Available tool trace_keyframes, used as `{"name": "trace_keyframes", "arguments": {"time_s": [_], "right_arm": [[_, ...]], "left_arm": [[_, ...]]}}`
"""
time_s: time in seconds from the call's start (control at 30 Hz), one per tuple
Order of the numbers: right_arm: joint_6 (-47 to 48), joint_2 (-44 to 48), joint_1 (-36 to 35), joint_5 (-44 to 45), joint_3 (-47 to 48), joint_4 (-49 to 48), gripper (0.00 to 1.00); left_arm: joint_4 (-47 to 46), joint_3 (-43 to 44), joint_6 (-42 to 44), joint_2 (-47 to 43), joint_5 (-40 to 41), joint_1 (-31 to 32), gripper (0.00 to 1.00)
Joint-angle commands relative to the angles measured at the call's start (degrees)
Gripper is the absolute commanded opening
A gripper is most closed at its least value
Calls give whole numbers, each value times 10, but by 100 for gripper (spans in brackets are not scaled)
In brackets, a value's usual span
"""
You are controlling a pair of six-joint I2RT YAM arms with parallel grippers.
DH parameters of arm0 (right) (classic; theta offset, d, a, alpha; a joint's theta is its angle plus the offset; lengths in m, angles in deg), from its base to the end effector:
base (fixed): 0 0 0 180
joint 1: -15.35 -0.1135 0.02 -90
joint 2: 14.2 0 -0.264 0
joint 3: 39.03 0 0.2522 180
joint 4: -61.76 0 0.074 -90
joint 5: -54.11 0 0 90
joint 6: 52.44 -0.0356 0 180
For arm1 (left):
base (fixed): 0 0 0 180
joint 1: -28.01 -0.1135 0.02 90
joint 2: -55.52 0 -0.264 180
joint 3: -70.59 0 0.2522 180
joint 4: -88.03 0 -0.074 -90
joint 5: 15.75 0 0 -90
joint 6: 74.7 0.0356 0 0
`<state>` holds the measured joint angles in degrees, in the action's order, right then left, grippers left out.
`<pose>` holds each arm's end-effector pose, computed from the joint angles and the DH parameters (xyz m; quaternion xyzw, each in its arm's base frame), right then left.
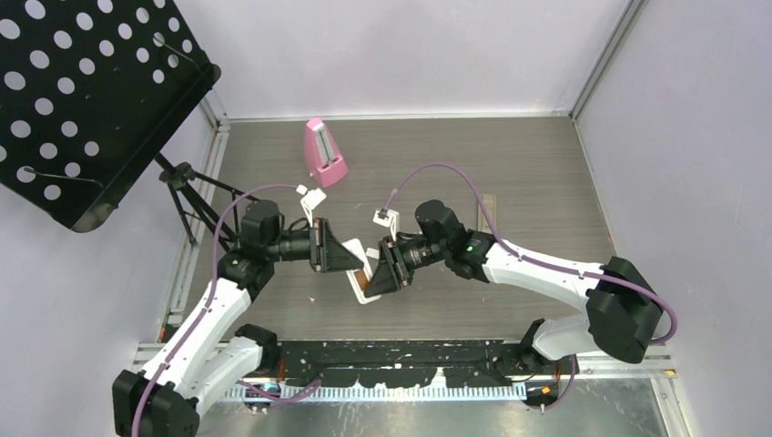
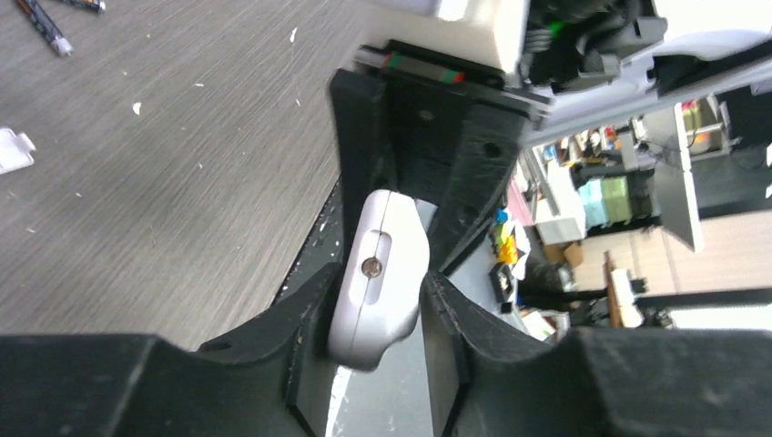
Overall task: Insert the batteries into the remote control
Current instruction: Adjust the remote control.
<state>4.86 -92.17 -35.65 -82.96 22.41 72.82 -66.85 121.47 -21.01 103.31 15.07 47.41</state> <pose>0.1647 0.2448 0.2544 -0.3289 0.7413 0.5713 0.1260 0.1596 -0.0886 0.2880 0.1670 0.7538 -0.5891 0.2384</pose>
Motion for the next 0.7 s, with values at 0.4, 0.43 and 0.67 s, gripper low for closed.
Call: {"name": "trace_keyframes", "arguments": {"time_s": [0.4,0.43,0.67], "right_arm": [[-69,-2,3,63,11,-130,15],[-83,-3,4,62,7,-145,15],[-166,-3,28,48,-36,-250,15]], "left_arm": [[-224,-86,-177,-29,92,3,52],[-230,-88,-183,-32,101,3,54],[-295,-103,-251,-57,133,3,57]]}}
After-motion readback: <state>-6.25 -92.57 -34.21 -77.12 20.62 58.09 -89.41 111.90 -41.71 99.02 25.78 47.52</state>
